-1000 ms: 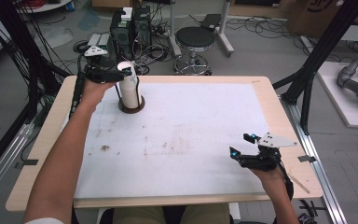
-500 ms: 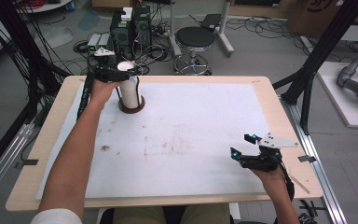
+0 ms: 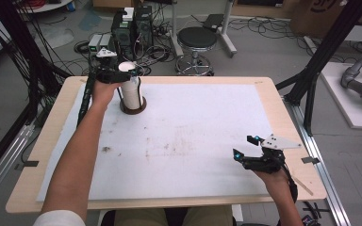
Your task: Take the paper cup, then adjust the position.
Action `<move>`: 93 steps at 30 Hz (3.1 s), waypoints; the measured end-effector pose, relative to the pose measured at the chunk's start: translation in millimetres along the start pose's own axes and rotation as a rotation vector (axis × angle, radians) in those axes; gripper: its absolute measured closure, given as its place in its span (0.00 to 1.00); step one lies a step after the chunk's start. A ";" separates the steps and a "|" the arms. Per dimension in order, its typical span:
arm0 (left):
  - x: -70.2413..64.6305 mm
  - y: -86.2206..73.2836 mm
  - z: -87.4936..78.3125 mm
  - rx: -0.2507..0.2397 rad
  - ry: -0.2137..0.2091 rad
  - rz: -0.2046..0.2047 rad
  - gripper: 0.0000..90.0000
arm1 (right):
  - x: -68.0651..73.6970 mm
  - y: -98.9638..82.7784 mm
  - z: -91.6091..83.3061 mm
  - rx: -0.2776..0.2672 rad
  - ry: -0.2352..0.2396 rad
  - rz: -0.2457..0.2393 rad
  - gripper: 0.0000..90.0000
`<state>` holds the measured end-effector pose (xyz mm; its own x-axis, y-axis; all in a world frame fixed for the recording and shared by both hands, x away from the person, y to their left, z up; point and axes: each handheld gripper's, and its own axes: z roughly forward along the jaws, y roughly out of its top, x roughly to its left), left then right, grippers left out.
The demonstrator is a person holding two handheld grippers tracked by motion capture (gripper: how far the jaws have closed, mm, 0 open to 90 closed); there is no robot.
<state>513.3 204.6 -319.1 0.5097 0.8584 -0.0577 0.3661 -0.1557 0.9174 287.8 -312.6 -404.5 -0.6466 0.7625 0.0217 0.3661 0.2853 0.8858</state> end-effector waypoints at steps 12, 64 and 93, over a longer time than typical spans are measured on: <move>0.8 11.9 -21.9 -0.117 0.031 -0.022 0.39 | 1.3 0.6 1.0 0.001 0.003 -0.007 0.23; -113.9 -22.0 -116.1 -0.228 -0.368 0.161 0.41 | 11.9 13.6 23.4 0.003 0.107 0.001 0.23; -145.9 -61.0 -102.5 -0.157 -0.511 0.198 0.40 | 29.5 37.9 39.9 0.001 0.270 -0.047 0.22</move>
<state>336.8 139.0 -326.4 0.8829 0.4689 -0.0259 0.1252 -0.1819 0.9753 309.3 -256.1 -388.8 -0.8178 0.5662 0.1031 0.3319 0.3177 0.8882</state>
